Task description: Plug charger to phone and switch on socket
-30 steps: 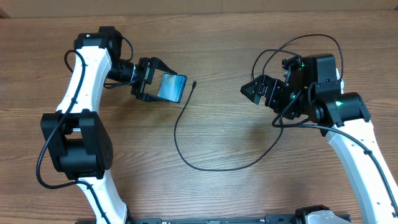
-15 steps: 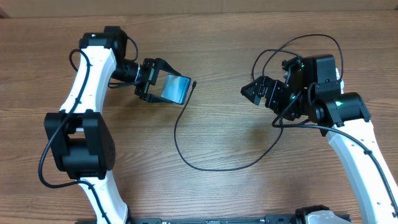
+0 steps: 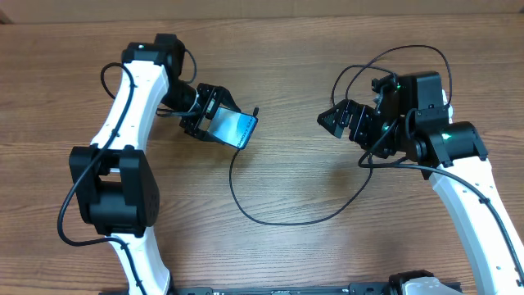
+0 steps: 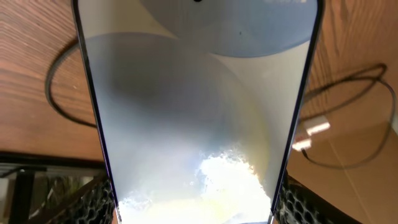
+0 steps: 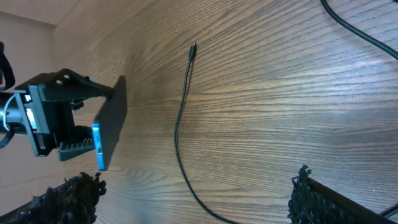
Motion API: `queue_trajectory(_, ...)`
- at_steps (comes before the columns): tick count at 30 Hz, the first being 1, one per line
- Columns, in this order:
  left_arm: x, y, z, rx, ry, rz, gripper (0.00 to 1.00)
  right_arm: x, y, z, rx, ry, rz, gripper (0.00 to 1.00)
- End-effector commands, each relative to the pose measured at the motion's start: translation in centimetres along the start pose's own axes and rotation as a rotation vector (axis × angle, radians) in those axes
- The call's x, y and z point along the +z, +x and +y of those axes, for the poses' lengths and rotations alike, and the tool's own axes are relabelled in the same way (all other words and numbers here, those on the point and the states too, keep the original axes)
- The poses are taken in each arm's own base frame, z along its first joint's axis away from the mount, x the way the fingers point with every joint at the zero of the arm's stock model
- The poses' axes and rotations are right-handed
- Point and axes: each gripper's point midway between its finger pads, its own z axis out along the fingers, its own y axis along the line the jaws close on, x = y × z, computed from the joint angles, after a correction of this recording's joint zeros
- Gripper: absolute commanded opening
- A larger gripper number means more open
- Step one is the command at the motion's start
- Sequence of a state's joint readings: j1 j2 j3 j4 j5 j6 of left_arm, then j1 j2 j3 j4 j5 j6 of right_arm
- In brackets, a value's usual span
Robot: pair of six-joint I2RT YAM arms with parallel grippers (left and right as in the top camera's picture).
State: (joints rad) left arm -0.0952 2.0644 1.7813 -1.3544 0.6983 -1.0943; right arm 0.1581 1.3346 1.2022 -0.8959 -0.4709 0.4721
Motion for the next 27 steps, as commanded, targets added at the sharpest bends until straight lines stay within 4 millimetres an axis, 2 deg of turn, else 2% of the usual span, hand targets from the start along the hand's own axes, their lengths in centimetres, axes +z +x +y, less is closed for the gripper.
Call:
queue_trajectory(1,-0.1,0.0,-0.9,0.004,-0.003,-0.079,0.43,0.2,-0.1,0.0,0.002,0.003,-0.003,1.00)
queue_trajectory(7,0.9,1.0,-1.5,0.014,-0.008,-0.084,0.43,0.3,-0.2,0.1,0.015,-0.003,-0.008,1.00)
queue_trajectory(11,1.6,1.9,-1.7,0.012,-0.018,-0.078,0.43,1.3,0.7,2.3,-0.041,-0.040,0.010,0.97)
queue_trajectory(13,1.7,2.1,-1.7,0.011,-0.019,-0.073,0.43,2.1,1.3,3.0,-0.024,-0.042,0.027,0.96)
queue_trajectory(15,1.8,2.3,-1.7,0.000,-0.019,-0.068,0.43,3.9,2.3,3.7,0.001,-0.035,0.063,0.89)
queue_trajectory(16,1.8,2.3,-1.7,-0.001,-0.018,-0.066,0.43,4.1,2.4,3.8,0.006,-0.035,0.069,0.88)
queue_trajectory(17,1.8,2.6,-1.9,0.001,-0.011,-0.051,0.44,5.4,3.1,4.3,0.022,-0.034,0.100,0.86)
queue_trajectory(21,1.9,2.7,-1.9,-0.002,-0.008,-0.045,0.43,8.5,4.5,5.8,0.013,-0.051,0.149,0.80)
queue_trajectory(27,1.9,2.9,-2.0,-0.013,-0.004,-0.032,0.44,10.2,5.2,8.1,-0.038,-0.100,0.140,0.78)
